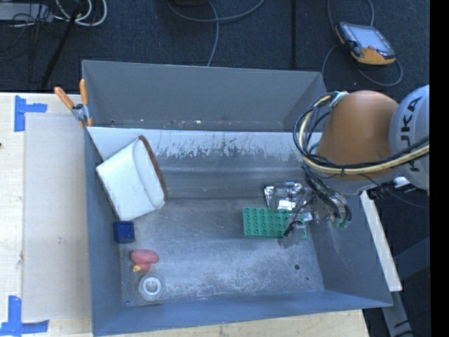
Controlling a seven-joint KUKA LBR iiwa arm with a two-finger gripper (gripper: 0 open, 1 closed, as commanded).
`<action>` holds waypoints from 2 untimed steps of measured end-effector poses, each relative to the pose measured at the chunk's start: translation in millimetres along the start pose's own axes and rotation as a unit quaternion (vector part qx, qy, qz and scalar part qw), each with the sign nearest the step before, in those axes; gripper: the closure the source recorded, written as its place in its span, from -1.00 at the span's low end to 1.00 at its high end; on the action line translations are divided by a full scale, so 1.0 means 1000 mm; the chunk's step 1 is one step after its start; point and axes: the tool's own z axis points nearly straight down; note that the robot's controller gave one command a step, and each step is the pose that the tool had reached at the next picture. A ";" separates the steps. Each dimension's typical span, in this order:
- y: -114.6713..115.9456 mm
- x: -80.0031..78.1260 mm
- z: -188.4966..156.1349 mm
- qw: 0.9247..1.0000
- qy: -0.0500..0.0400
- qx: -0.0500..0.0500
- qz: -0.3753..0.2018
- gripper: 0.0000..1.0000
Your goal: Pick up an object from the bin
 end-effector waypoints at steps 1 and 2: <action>0.011 0.031 0.017 0.961 0.005 -0.002 -0.276 1.00; 0.009 0.033 -0.107 0.963 -0.001 0.000 -0.270 1.00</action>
Offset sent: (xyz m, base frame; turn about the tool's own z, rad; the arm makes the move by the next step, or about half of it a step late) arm -0.0310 0.0089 -0.0162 -0.5583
